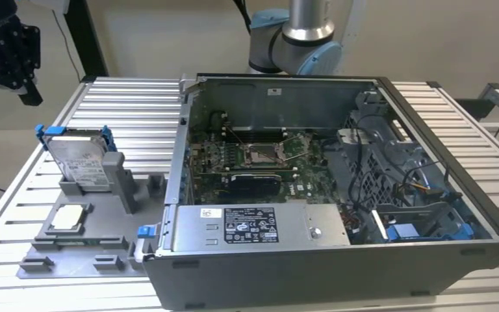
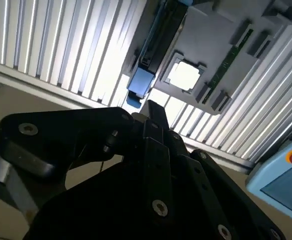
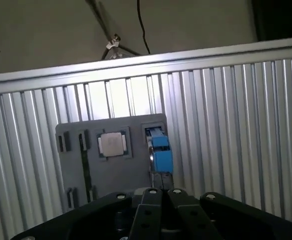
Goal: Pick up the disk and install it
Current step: 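Pick up the disk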
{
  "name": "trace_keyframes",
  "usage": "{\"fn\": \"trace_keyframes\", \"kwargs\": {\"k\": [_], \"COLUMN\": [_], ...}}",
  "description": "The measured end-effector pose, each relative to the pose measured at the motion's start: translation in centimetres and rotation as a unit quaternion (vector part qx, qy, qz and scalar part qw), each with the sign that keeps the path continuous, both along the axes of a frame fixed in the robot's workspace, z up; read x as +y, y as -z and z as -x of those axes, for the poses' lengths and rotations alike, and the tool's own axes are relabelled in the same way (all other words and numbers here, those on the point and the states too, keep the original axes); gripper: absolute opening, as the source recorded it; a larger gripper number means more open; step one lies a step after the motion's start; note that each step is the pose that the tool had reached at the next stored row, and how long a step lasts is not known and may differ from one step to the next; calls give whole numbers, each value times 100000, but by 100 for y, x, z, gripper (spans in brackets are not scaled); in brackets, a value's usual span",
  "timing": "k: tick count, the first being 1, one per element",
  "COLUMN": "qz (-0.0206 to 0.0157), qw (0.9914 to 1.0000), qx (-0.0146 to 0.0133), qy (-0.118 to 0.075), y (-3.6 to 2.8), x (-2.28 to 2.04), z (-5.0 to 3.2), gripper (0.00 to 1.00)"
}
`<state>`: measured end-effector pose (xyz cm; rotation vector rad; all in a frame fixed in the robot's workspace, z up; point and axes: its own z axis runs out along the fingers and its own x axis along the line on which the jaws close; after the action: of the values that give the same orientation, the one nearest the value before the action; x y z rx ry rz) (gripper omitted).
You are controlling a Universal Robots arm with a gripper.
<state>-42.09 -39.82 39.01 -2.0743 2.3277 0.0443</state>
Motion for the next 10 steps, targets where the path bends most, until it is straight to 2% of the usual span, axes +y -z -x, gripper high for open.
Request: {"fn": "trace_keyframes", "kwargs": {"k": [4, 6, 8, 10], "qz": [9, 13, 23, 36], "qw": [99932, 99850, 99732, 99665], "qx": [-40, -49, -50, -50], "qy": [-3687, -5481, -7314, -8179], "y": [1, 1, 1, 1], "x": [0, 0, 0, 0], "z": [0, 0, 0, 0], "gripper": [0, 0, 0, 0]}}
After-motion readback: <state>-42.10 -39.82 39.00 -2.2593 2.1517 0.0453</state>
